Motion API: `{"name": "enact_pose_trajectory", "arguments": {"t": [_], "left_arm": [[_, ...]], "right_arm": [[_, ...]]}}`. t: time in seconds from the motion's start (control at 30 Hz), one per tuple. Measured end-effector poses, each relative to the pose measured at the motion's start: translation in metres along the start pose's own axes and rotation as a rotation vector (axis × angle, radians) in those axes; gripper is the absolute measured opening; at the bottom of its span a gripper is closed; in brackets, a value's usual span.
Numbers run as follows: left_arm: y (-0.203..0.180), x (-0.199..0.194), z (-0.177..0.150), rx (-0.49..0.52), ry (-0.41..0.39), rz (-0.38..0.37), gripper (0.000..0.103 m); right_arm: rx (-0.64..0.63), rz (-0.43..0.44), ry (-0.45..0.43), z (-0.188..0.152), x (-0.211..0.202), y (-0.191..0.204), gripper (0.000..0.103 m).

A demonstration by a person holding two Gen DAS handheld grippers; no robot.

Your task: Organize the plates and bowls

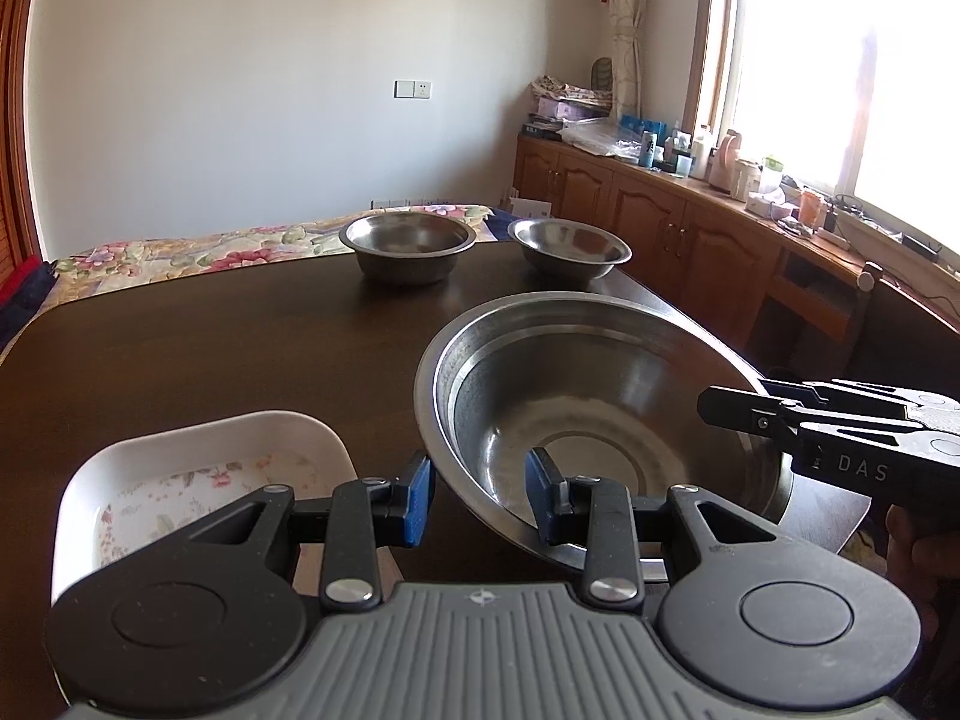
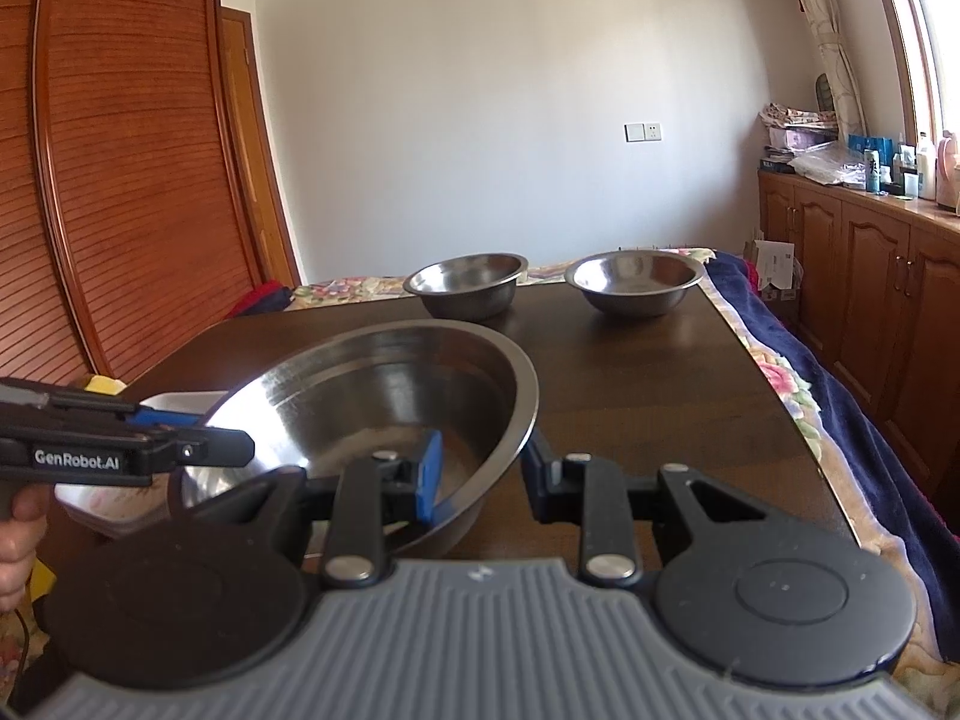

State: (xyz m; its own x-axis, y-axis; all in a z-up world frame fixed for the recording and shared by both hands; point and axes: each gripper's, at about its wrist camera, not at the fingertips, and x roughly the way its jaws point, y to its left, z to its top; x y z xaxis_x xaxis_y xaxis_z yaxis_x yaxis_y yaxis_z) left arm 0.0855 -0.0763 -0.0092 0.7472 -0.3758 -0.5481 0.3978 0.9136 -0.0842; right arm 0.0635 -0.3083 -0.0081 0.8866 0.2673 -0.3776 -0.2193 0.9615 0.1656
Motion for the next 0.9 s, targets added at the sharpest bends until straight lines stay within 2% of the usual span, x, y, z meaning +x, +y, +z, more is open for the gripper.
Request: {"name": "enact_pose_trajectory", "arguments": {"t": [0.83, 0.9], "left_arm": [[-0.0010, 0.0057, -0.0032, -0.005, 0.013, 0.006, 0.035], [-0.0008, 0.0064, -0.0033, -0.005, 0.012, 0.009, 0.038]], "right_arm": [[0.008, 0.008, 0.028, -0.0078, 0.0008, 0.0040, 0.032], [0.008, 0.008, 0.028, -0.0080, 0.0007, 0.0040, 0.032]]}}
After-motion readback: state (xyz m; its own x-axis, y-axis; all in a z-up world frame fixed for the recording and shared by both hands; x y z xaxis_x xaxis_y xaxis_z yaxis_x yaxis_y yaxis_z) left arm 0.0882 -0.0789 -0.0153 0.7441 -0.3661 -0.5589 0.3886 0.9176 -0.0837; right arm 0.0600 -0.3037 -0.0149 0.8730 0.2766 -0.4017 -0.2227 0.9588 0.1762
